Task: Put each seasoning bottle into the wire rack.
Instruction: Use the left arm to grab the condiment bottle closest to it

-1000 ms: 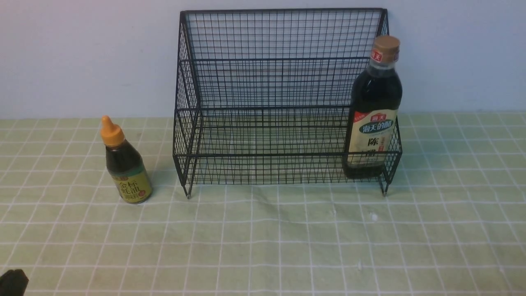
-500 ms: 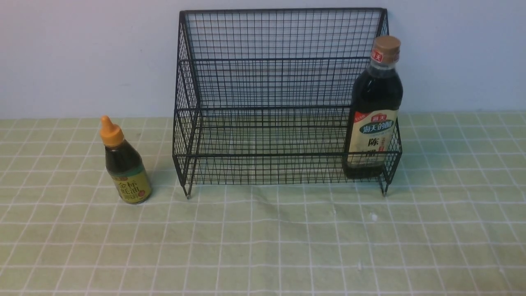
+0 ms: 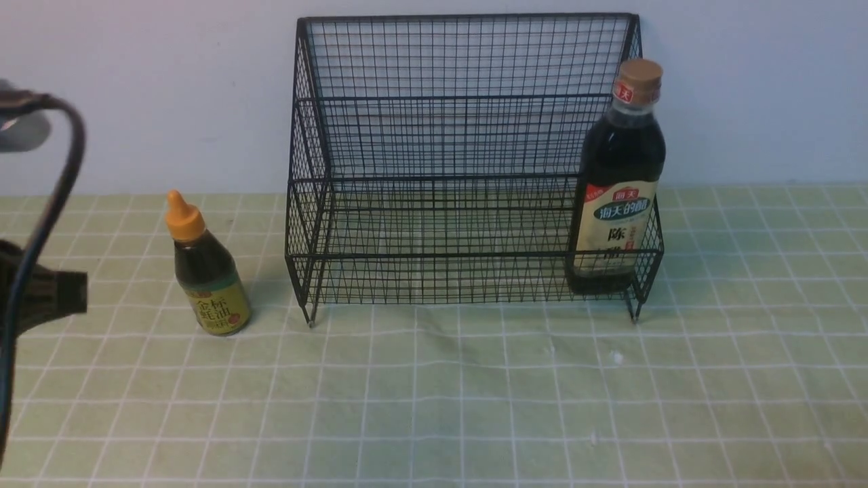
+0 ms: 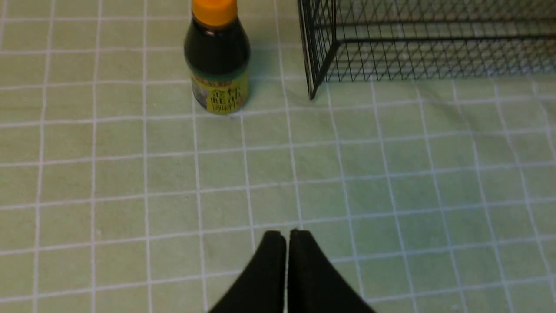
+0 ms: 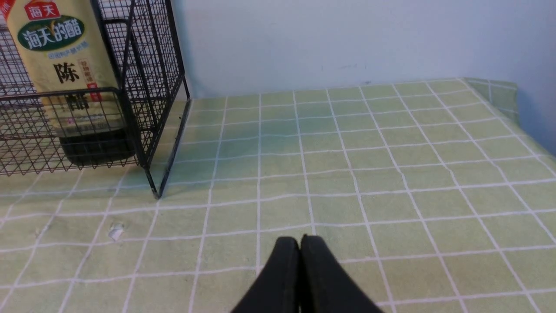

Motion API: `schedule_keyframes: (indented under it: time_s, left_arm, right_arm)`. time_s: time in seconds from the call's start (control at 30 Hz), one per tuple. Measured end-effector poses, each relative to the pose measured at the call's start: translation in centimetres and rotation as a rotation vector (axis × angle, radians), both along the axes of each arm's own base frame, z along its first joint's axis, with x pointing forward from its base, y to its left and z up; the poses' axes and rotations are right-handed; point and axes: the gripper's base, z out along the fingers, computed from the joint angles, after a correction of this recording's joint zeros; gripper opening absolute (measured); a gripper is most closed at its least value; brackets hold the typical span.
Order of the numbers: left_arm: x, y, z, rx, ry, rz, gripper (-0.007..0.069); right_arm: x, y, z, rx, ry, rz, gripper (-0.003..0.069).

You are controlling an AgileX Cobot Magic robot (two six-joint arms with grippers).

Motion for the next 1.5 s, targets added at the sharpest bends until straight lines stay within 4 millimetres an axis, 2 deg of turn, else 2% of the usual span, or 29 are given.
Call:
schedule_keyframes:
  time_s: [0.03, 0.07, 0.1, 0.13, 0.17, 0.2, 0.37, 0.43, 0.53, 0.63, 0.67, 0.8, 0.83, 0.9, 0.97, 1.13, 1.2, 1.33, 1.47, 1.5]
  left_arm:
    - [1.3, -0.1, 0.1, 0.014, 0.044, -0.021, -0.0007]
    - [1.6, -0.1, 0.1, 0.015, 0.046, -0.023, -0.0007]
    - [3.8, -0.2, 0.1, 0.024, 0.114, -0.04, -0.0007]
    - [4.3, -0.3, 0.1, 0.026, 0.128, -0.043, -0.0007]
    - [6.1, -0.3, 0.0, 0.031, 0.178, -0.053, -0.0007]
    - [6.3, -0.4, -0.1, 0.031, 0.184, -0.053, -0.0007]
    - [11.3, -0.3, -1.1, 0.066, 0.273, -0.062, 0.0011]
    - [12.2, -0.2, -1.3, 0.086, 0.279, -0.061, 0.0028]
    - [13.6, 0.1, -1.8, 0.126, 0.255, -0.051, 0.009]
    - [15.2, 0.3, -2.2, 0.151, 0.165, -0.035, 0.0223]
    - [15.3, 0.3, -2.3, 0.15, 0.155, -0.033, 0.0232]
    - [17.1, 0.1, -3.4, 0.137, 0.102, -0.022, 0.0414]
    - [17.2, 0.1, -3.4, 0.136, 0.098, -0.021, 0.043]
    - [18.2, 0.1, -4.6, 0.132, 0.1, -0.019, 0.0511]
    - [18.8, 0.0, -5.7, 0.132, 0.118, -0.02, 0.054]
    - [20.2, 0.0, -8.8, 0.135, 0.195, -0.024, 0.0546]
    - [20.4, 0.0, -9.2, 0.135, 0.202, -0.025, 0.0538]
    - [20.9, -0.1, -9.9, 0.135, 0.203, -0.024, 0.0472]
    - [20.9, 0.0, -10.0, 0.137, 0.207, -0.024, 0.0293]
    - [20.9, 0.0, -10.0, 0.138, 0.212, -0.024, 0.0276]
  right_arm:
    - [0.0, 0.0, 0.0, 0.0, 0.0, 0.0, -0.0013]
    - [0.0, 0.0, 0.0, 0.0, 0.0, 0.0, -0.0013]
    - [0.0, 0.0, 0.0, 0.0, 0.0, 0.0, -0.0013]
    - [0.0, 0.0, 0.0, 0.0, 0.0, 0.0, -0.0013]
    - [0.0, 0.0, 0.0, 0.0, 0.0, 0.0, -0.0013]
    - [0.0, 0.0, 0.0, 0.0, 0.0, 0.0, -0.0013]
    - [0.0, 0.0, 0.0, 0.0, 0.001, 0.0, -0.0013]
    - [0.0, 0.0, 0.0, -0.001, 0.001, 0.0, -0.0013]
    - [0.0, 0.0, 0.0, -0.001, 0.001, 0.0, -0.0013]
    - [0.0, 0.0, 0.0, -0.001, 0.001, 0.0, -0.0013]
    - [0.0, 0.0, 0.0, -0.001, 0.001, 0.0, -0.0013]
    - [0.0, 0.0, 0.0, -0.001, 0.001, 0.0, -0.0013]
    - [0.0, 0.0, 0.0, -0.001, 0.001, 0.0, -0.0013]
    - [0.0, 0.0, 0.0, -0.001, 0.001, 0.0, -0.0013]
    - [0.0, 0.0, 0.0, -0.001, 0.001, 0.0, -0.0013]
    - [0.0, 0.0, 0.0, -0.001, 0.001, 0.0, -0.0013]
    - [0.0, 0.0, 0.0, -0.001, 0.001, 0.0, -0.0013]
    - [0.0, 0.0, 0.0, -0.001, 0.001, 0.0, -0.0013]
    - [0.0, 0.0, 0.0, -0.001, 0.001, 0.0, -0.0013]
    - [0.0, 0.0, 0.0, -0.001, 0.001, 0.0, -0.0013]
